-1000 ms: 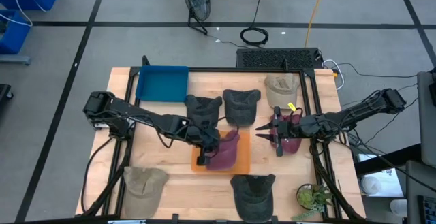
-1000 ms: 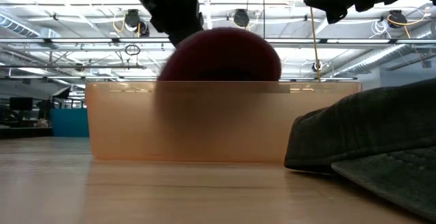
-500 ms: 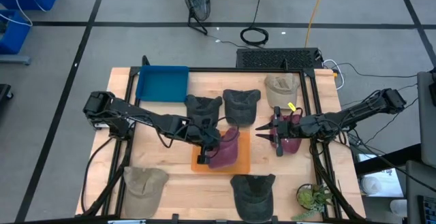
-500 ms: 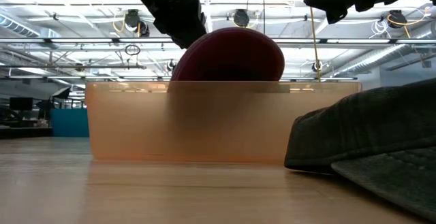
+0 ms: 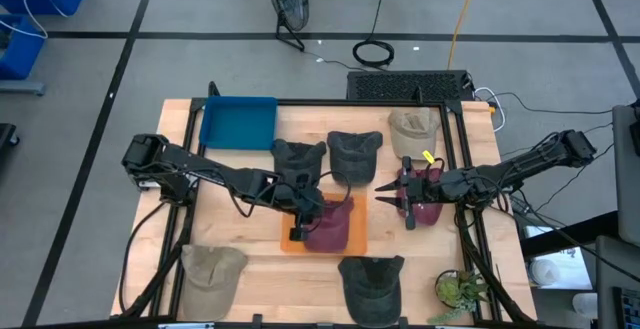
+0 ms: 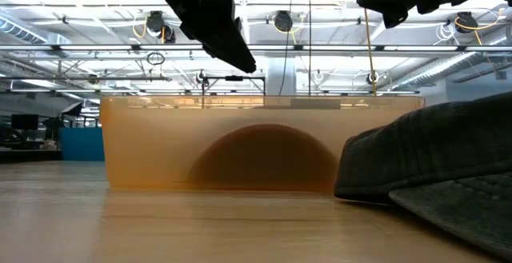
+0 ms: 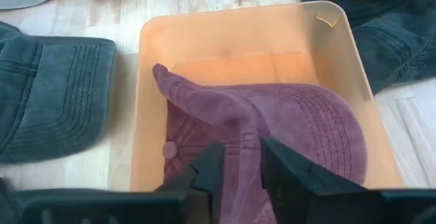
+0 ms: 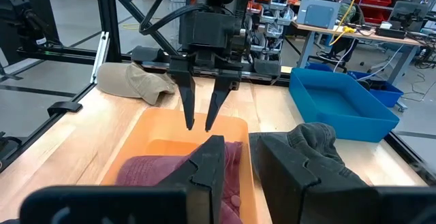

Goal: Pick & Place hat
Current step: Put the red cap into the orange bin

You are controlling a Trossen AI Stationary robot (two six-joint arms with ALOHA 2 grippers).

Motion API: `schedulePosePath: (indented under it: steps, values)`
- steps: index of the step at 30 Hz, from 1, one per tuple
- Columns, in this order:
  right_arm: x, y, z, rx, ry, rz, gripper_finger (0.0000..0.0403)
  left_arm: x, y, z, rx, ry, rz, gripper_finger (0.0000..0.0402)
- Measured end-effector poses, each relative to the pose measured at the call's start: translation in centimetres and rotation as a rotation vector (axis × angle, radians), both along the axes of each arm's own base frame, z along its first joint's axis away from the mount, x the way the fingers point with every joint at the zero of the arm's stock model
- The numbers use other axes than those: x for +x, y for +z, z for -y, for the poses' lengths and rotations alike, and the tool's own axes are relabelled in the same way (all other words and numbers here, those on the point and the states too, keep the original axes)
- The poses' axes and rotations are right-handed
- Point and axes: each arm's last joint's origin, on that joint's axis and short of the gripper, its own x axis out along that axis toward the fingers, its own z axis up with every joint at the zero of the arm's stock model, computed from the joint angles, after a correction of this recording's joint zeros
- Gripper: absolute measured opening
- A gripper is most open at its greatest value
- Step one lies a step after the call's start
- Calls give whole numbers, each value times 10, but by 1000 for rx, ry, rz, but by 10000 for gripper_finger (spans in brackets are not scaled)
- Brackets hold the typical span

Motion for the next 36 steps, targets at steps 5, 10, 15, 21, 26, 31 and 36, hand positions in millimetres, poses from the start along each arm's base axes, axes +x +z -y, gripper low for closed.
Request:
schedulePosePath:
  steps: [5,10,15,21,26,31,36]
  values:
    - [0,0,0,4,-1,-4,75,-5,12,-1,-19,13,35,137]
    - [0,-2,0,1,-1,-18,75,-19,42,-4,-43,21,118,142]
    - [0,-2,0,2,-4,-17,75,-47,86,-10,-35,49,253,143]
    - [0,-3,1,23,-40,-27,75,-89,127,-22,44,164,392,143]
    - [-1,-6,2,36,-67,-55,75,-111,120,-27,45,183,454,143]
    - [-1,-7,2,37,-68,-64,75,-126,80,-33,31,196,541,143]
    - [-1,-7,2,50,-71,-63,75,-142,57,-42,-16,229,684,143]
